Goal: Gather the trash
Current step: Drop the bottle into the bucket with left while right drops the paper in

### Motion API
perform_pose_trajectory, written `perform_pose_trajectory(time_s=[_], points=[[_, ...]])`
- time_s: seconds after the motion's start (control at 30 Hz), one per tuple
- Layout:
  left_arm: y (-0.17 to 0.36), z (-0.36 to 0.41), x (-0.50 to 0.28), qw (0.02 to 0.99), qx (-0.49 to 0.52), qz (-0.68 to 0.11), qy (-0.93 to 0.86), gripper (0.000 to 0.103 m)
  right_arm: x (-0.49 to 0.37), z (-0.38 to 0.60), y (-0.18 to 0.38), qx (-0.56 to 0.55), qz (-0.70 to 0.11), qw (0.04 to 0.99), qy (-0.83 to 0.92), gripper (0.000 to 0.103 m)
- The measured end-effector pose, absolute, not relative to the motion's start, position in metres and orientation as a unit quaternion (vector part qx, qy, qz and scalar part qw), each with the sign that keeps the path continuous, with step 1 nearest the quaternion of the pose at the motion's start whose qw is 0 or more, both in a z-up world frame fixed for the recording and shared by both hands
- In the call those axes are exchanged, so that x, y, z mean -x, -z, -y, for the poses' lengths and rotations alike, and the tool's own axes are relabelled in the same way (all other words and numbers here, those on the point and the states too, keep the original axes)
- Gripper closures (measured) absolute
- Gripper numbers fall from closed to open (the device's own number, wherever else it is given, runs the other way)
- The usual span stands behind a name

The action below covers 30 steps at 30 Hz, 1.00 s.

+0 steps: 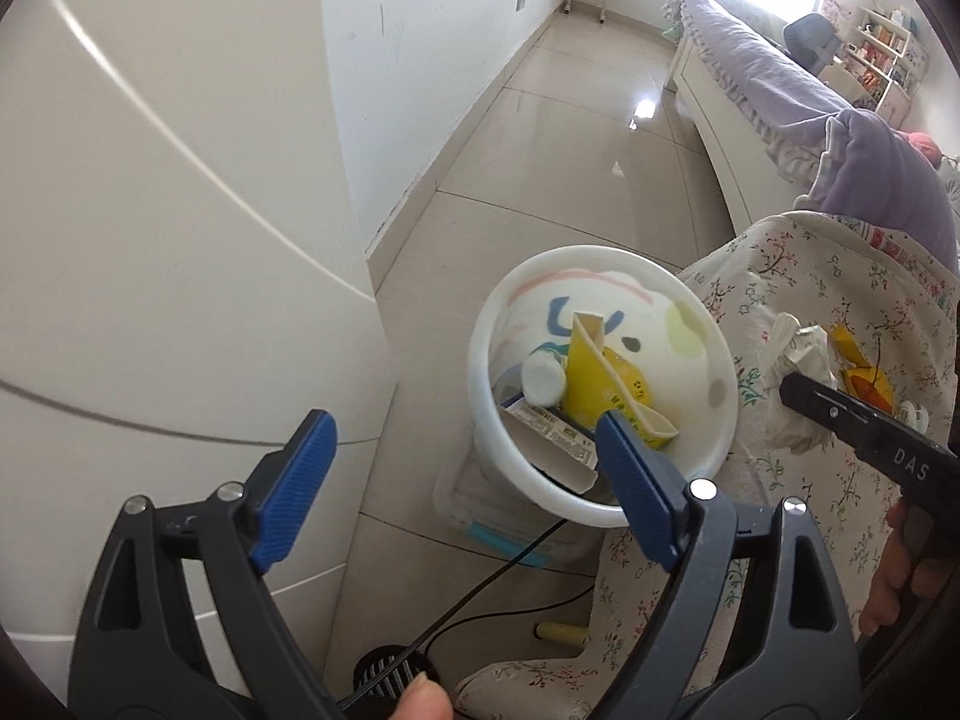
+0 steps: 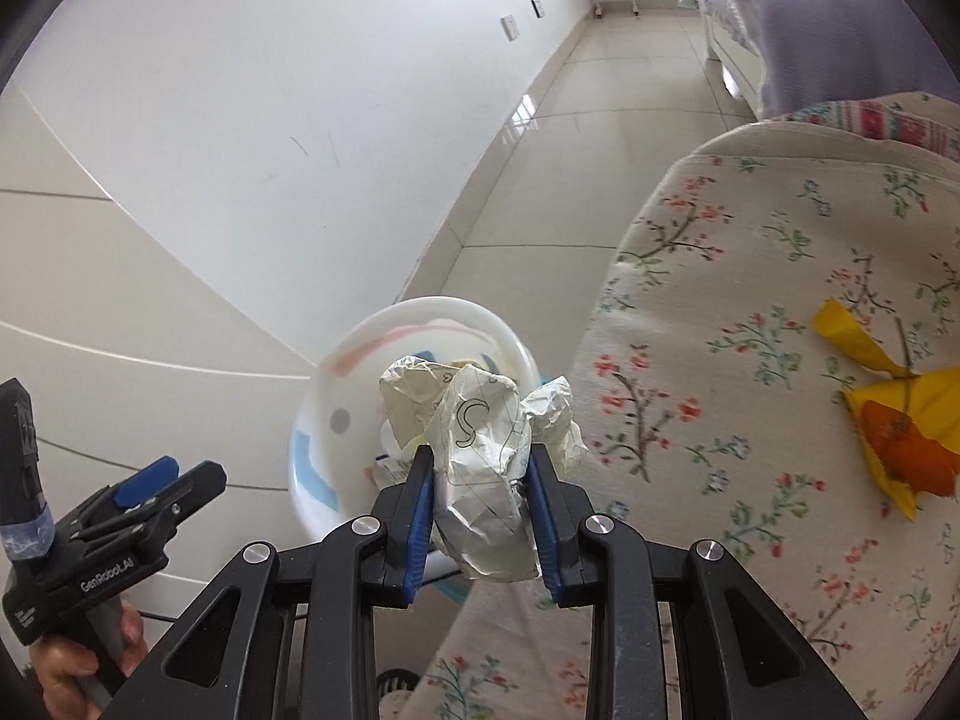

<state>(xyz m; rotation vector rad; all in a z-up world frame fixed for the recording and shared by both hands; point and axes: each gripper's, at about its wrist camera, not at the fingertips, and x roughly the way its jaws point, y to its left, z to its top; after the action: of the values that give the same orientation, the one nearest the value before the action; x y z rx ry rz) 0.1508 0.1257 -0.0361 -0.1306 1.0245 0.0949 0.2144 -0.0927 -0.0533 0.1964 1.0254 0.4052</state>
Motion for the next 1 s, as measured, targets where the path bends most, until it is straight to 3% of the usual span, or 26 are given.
perform_pose_trajectory(time_s=[0.37, 0.43, 0.47, 0.5, 1.0], points=[[0.035, -0.137, -0.145, 0.87, 0.058, -0.488, -0.045, 0.014, -0.215, 0.07, 0.058, -0.091, -0.463, 0.854, -0.22, 0.069], [0.034, -0.138, -0.145, 0.869, 0.059, -0.489, -0.044, 0.014, -0.216, 0.07, 0.061, -0.102, -0.457, 0.855, -0.222, 0.049], [0.034, -0.138, -0.145, 0.869, 0.061, -0.489, -0.043, 0.014, -0.216, 0.071, 0.061, -0.114, -0.456, 0.854, -0.224, 0.024], [0.034, -0.138, -0.144, 0.869, 0.062, -0.489, -0.042, 0.014, -0.215, 0.074, 0.06, -0.121, -0.451, 0.856, -0.221, 0.017], [0.029, -0.126, -0.144, 0.869, 0.057, -0.49, -0.029, 0.013, -0.203, 0.106, 0.042, -0.099, -0.444, 0.873, -0.175, 0.017]])
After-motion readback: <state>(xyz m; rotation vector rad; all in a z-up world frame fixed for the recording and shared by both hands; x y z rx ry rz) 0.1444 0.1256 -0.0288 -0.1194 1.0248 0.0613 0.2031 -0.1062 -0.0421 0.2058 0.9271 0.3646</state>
